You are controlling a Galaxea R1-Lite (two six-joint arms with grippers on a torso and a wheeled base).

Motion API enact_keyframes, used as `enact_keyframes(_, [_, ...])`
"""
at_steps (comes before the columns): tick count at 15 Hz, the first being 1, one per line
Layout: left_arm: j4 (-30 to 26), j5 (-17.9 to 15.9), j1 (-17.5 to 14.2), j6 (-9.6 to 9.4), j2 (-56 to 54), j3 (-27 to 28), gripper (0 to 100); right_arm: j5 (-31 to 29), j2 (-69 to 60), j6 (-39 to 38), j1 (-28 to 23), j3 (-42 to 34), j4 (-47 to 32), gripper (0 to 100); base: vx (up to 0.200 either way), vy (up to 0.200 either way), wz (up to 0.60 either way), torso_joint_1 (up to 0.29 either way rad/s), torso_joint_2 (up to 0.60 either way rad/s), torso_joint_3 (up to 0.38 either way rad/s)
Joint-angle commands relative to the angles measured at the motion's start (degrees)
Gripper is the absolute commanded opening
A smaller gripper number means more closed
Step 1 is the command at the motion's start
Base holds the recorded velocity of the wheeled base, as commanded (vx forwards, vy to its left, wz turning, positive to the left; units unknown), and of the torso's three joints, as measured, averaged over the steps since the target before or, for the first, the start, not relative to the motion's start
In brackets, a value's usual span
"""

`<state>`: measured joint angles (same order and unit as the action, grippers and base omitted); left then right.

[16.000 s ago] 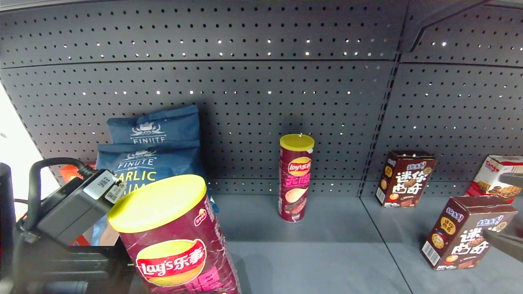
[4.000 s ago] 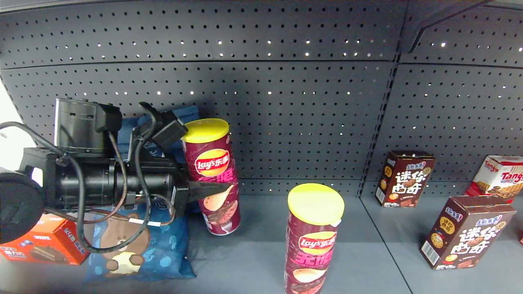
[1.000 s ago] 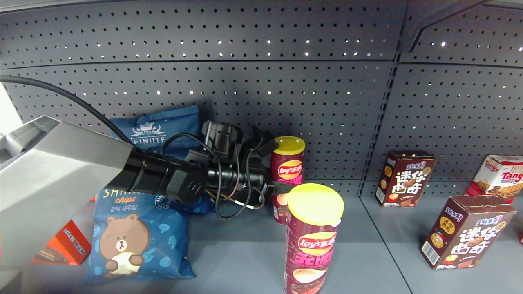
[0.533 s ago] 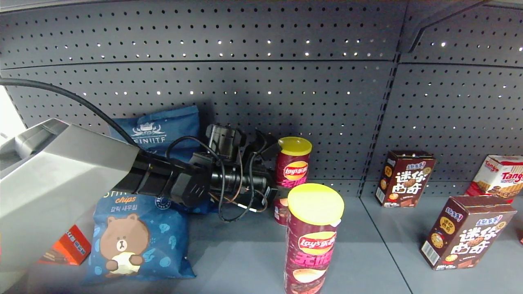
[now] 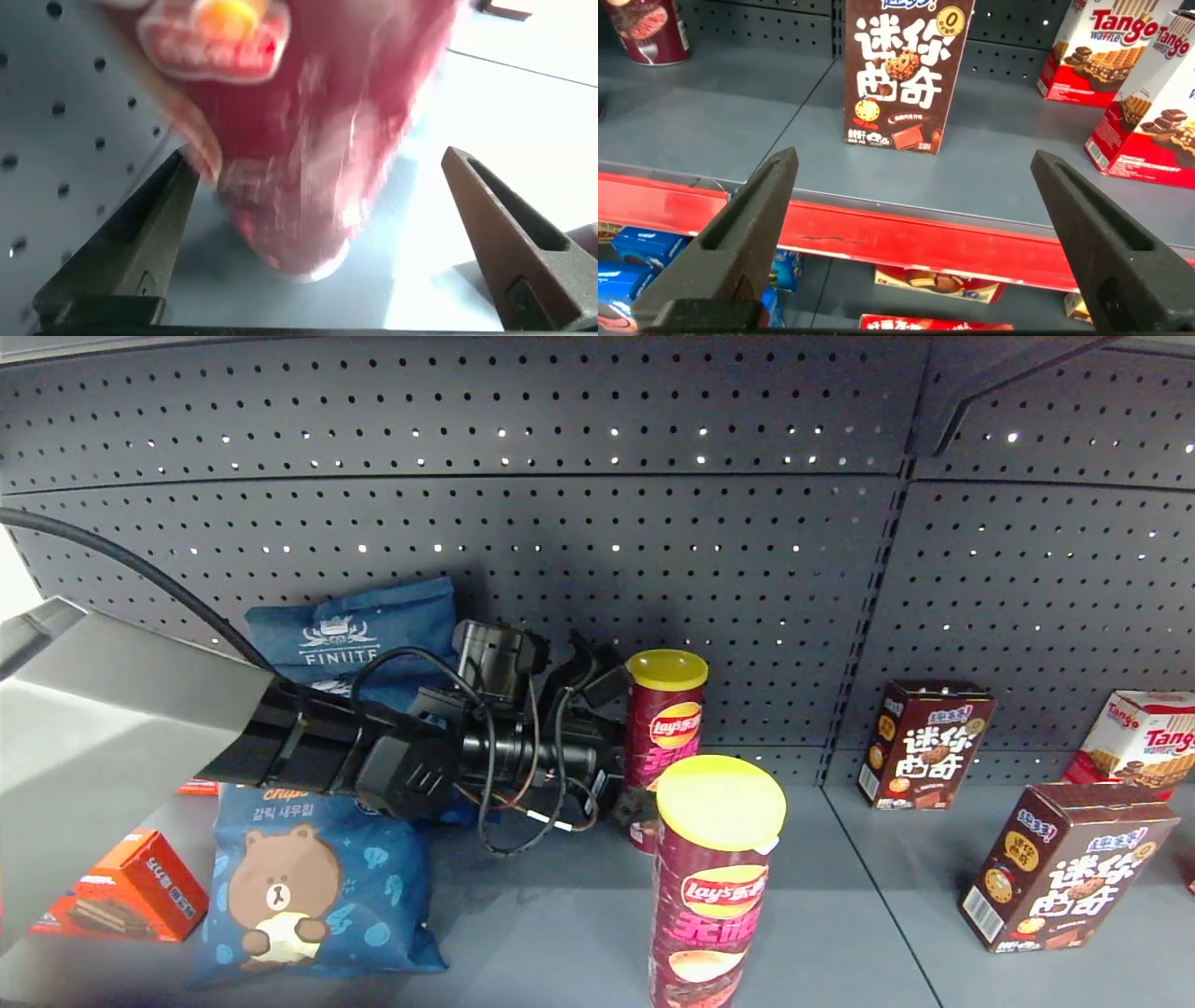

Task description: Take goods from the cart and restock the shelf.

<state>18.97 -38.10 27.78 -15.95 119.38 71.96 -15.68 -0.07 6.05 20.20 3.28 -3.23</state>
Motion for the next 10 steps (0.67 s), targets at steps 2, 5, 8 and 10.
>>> enact_keyframes(2, [0.2, 0.3, -1.6, -0.05, -3.5, -1.8, 100, 0.0, 0.1, 0.1, 0.0, 0.0, 0.0, 100, 0.000, 0.000, 0.00, 0.000, 0.00, 0.000])
enact_keyframes(5, [0.0, 2.9, -1.6, -0.05, -4.3, -1.9, 100, -0.1, 0.1, 0.1, 0.0, 0.1, 0.0, 100, 0.000, 0.000, 0.00, 0.000, 0.00, 0.000])
enact_keyframes(8, [0.2, 4.3, -1.6, -0.05, -4.9, -3.0, 100, -0.1, 0.1, 0.1, 0.0, 0.1, 0.0, 100, 0.000, 0.000, 0.00, 0.000, 0.00, 0.000])
enact_keyframes(10, [0.2, 6.7, -1.7, -0.05, -5.6, -3.9, 100, -0.1, 0.1, 0.1, 0.0, 0.0, 0.0, 100, 0.000, 0.000, 0.00, 0.000, 0.00, 0.000])
